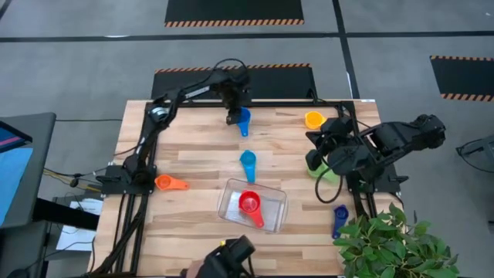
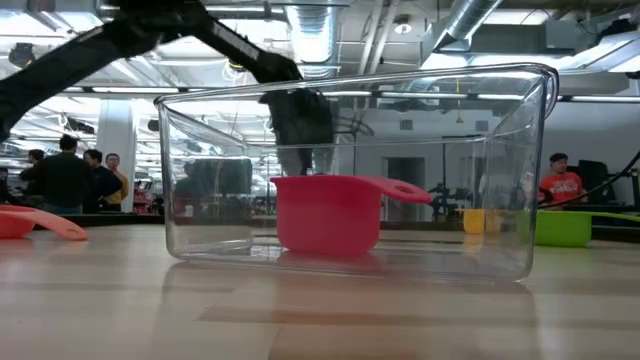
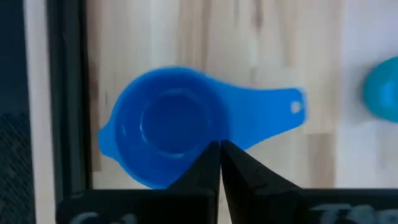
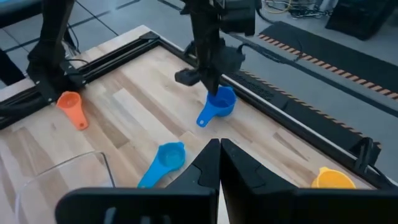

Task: Nest measuring cups in basket
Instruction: Stack the top light blue measuring cup on top of the red measuring cup into the transparent bin, then stack the yellow measuring cup on top of the light blue measuring cup into the transparent bin

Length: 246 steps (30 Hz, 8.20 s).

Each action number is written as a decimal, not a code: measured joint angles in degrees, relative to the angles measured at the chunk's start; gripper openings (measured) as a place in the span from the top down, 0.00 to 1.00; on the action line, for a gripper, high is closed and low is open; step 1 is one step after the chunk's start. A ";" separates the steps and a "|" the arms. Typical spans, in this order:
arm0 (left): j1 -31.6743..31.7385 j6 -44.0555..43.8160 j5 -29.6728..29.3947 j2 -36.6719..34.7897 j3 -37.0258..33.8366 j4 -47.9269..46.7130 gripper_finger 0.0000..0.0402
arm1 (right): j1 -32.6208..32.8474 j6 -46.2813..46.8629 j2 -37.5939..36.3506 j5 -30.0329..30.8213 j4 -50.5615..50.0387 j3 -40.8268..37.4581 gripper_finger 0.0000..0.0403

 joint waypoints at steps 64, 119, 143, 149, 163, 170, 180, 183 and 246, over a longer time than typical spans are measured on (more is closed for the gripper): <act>-1.42 -6.73 -11.71 -3.94 -20.37 -2.23 1.00 | 10.65 -0.20 -0.07 2.01 -1.21 -0.02 0.92; -18.07 -52.71 -15.44 -63.39 -72.88 14.28 0.64 | 7.59 7.91 -0.28 4.44 -13.17 -0.04 0.92; -19.84 -51.71 -14.07 -45.17 -72.86 25.25 0.88 | 7.76 11.10 -0.52 4.30 -16.29 -0.07 0.93; -19.84 -45.93 -15.67 -45.15 -65.97 25.83 0.99 | 7.74 10.93 -0.50 4.17 -16.29 -0.07 0.95; -28.23 11.93 -11.32 -38.11 -19.41 14.35 1.00 | 8.24 10.41 -0.50 3.45 -16.29 -0.07 0.95; -35.42 14.46 -12.51 -25.40 -7.49 11.65 1.00 | 10.12 10.52 -0.48 3.04 -15.81 -0.07 0.95; -46.02 13.03 -17.23 -15.47 -3.42 -4.37 1.00 | 12.90 13.56 -0.42 2.89 -14.02 -0.04 0.96; -47.72 11.46 -16.70 -14.62 -3.34 -1.44 1.00 | 13.82 13.97 0.00 2.78 -13.71 -0.02 0.95; -49.17 -2.87 -29.94 -7.89 7.61 -9.79 0.79 | 23.22 14.26 -0.04 0.15 -11.54 -0.02 0.95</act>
